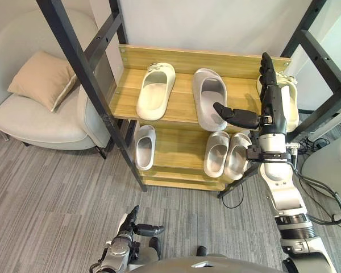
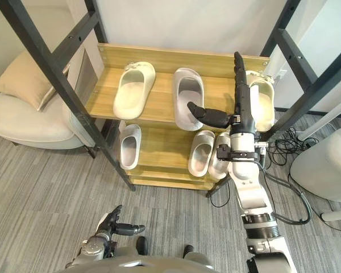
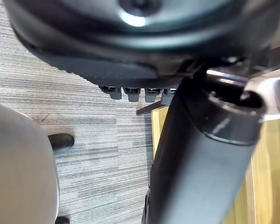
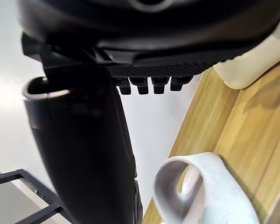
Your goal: Organize the slippers on the shoe rack
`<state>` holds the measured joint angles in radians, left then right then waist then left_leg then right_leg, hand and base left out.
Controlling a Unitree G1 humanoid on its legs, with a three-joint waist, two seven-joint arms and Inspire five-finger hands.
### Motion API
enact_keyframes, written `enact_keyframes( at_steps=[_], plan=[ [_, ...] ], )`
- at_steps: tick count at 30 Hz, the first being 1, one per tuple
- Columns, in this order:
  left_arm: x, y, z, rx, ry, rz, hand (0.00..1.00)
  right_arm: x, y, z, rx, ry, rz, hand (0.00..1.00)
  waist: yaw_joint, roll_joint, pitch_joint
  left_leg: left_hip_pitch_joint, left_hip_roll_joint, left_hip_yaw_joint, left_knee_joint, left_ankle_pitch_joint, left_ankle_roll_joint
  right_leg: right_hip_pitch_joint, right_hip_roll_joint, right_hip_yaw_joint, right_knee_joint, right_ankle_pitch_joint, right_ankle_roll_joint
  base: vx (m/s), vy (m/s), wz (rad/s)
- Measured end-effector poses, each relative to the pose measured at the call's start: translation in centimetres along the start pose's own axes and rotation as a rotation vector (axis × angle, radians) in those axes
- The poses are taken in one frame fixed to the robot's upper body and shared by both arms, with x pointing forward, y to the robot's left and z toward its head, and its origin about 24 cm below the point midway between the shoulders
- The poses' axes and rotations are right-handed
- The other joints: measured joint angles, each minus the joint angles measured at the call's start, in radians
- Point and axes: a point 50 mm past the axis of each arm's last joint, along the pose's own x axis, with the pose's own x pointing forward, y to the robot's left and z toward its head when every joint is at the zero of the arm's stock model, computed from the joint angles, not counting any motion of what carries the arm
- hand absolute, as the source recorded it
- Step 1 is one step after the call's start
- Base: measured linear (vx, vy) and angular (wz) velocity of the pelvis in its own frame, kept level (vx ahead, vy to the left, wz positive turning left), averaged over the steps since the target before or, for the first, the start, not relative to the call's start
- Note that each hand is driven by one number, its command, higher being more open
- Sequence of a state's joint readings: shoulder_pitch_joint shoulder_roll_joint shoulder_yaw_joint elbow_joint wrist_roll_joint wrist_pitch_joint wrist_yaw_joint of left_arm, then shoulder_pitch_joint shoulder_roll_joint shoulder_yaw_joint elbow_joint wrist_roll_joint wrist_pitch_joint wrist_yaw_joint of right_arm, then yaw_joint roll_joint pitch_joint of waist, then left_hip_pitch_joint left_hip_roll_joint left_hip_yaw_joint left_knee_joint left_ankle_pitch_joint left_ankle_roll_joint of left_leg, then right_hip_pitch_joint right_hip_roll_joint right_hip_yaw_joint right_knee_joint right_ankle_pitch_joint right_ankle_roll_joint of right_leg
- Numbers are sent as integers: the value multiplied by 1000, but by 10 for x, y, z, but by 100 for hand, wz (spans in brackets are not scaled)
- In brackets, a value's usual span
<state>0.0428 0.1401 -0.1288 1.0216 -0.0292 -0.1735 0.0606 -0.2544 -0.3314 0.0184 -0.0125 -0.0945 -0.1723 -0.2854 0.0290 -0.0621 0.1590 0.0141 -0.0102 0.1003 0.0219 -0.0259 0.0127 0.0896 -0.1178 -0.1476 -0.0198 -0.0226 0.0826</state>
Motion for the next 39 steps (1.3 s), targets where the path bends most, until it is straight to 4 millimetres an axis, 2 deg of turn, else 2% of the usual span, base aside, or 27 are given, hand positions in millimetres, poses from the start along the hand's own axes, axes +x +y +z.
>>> enact_keyframes(
  at_steps=[6, 12, 18, 22, 28, 39],
  plan=[
    [1, 1, 4, 0, -19, 0, 100, 17, -5, 11, -67, -58, -9, 100, 1, -1, 21, 0, 2, -2, -2, 0, 0, -3, 0, 3, 6, 0, 0, 0, 0, 0],
    [0, 0, 7, -2, -30, -1, 100, 46, -17, 39, -106, -178, -57, 100, 1, 3, 31, 0, 2, -2, -6, -1, 0, -7, 0, 6, 12, 0, 0, 0, 0, 0],
    [1, 0, 8, -4, -34, -2, 100, 64, -19, 48, -158, -208, -69, 100, 3, 4, 32, 0, 2, -5, -8, -1, 0, -7, 0, 6, 12, 0, 0, 0, 0, 0],
    [0, 0, 7, -5, -34, -2, 100, 70, -19, 44, -210, -193, -65, 100, 4, 4, 32, 0, 1, -6, -11, 0, 0, -8, 0, 4, 9, 2, -3, 0, 0, 0],
    [0, 0, 8, -15, -37, 0, 100, 71, -18, 14, -256, -46, -41, 100, 10, 4, 36, -3, -1, -9, -15, 2, 4, -5, 0, -1, -2, 11, -5, 0, 0, 0],
    [0, 1, 10, -25, -47, 1, 100, 70, -16, 5, -300, -7, 5, 100, 9, 5, 51, -3, -6, -20, -20, 11, 17, -3, -3, -9, -5, 35, -7, -3, 4, 3]
  ],
)
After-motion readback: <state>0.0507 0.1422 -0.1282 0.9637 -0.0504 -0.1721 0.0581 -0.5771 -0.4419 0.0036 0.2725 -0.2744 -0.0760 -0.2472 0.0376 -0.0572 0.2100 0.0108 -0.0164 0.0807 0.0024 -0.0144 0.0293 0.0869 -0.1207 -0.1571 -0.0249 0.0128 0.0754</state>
